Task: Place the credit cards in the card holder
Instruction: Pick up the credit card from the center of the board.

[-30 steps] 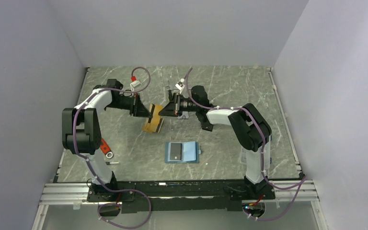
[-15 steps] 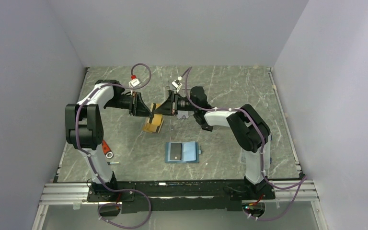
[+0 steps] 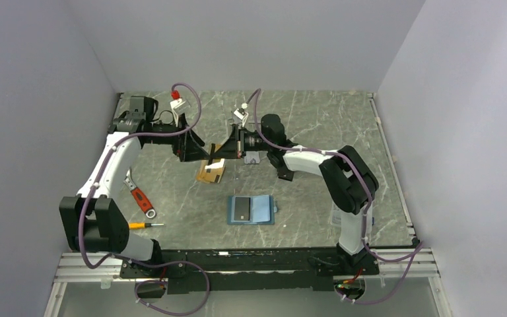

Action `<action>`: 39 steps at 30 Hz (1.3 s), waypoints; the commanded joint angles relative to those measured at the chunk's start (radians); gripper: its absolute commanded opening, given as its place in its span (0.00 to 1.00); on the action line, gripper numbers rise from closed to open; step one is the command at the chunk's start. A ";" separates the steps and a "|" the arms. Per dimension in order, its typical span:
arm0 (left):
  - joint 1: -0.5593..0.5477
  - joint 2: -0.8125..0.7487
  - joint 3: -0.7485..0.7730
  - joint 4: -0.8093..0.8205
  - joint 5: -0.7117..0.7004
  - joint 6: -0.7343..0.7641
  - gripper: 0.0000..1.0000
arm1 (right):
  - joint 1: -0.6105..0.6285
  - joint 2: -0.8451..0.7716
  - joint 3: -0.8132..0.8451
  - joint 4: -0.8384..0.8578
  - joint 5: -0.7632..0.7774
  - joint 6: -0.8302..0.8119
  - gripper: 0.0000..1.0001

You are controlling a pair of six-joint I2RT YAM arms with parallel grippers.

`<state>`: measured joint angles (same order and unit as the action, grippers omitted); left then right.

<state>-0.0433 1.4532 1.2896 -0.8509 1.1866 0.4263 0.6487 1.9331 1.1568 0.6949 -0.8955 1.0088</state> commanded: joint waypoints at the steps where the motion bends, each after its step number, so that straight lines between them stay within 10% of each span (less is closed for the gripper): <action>1: 0.000 -0.022 -0.035 0.110 -0.091 -0.111 0.99 | 0.009 -0.064 0.059 -0.062 -0.058 -0.092 0.00; 9: -0.034 -0.092 0.066 0.054 -0.363 -0.012 0.99 | 0.009 -0.130 0.061 -0.196 -0.064 -0.195 0.00; 13: -0.031 0.056 0.191 -0.290 -0.197 0.216 0.70 | 0.009 -0.141 0.059 -0.206 -0.073 -0.199 0.00; 17: -0.104 -0.177 0.075 -0.033 -0.464 0.169 0.97 | 0.009 -0.151 0.067 -0.246 -0.080 -0.221 0.00; 21: -0.137 -0.231 0.002 -0.022 -0.645 0.180 0.99 | 0.009 -0.157 0.098 -0.309 -0.068 -0.264 0.00; 25: -0.132 -0.178 0.039 -0.149 -0.507 0.150 0.99 | 0.009 -0.155 0.131 -0.313 -0.081 -0.289 0.00; 39: -0.122 -0.260 -0.207 0.180 -0.134 -0.075 0.99 | 0.009 -0.182 0.103 -0.108 -0.130 -0.206 0.00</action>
<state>-0.1722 1.2232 1.1065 -0.7776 0.8948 0.4171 0.6544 1.8194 1.2640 0.4339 -0.9905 0.7677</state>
